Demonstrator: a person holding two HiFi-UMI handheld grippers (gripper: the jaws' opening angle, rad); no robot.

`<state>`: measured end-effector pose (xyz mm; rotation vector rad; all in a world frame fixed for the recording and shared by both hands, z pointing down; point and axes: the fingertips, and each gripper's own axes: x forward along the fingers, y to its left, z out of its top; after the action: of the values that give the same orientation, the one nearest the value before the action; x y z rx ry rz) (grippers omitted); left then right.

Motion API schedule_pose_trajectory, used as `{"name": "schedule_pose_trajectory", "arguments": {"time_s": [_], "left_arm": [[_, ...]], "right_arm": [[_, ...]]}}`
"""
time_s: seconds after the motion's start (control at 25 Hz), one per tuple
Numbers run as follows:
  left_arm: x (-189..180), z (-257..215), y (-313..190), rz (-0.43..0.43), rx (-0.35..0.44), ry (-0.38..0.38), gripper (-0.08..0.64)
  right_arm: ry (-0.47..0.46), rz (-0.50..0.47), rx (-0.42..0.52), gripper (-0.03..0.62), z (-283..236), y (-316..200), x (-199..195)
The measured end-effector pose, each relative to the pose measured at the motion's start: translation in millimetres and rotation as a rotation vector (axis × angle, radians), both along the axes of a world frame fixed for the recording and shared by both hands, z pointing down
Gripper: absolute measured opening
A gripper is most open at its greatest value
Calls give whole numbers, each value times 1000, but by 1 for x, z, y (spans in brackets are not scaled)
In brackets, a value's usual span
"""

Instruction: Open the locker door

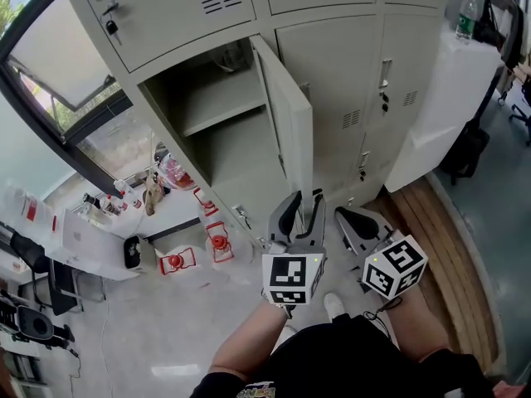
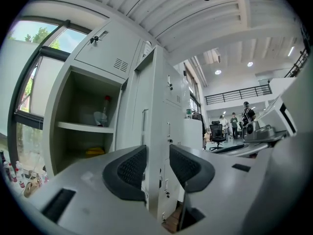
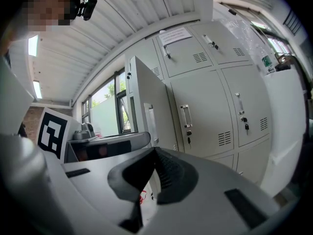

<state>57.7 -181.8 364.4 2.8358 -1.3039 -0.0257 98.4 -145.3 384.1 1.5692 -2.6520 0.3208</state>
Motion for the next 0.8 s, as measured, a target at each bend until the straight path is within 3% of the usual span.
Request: {"name": "schedule_pose_trajectory", "arguments": {"time_s": [0.48, 0.8], "left_arm": [[-12, 0, 0, -12, -1, 28, 166], [-50, -1, 5, -76, -1, 19, 166]], "right_arm": [[6, -24, 8, 54, -3, -4, -15], [16, -84, 18, 54, -8, -3, -44]]}}
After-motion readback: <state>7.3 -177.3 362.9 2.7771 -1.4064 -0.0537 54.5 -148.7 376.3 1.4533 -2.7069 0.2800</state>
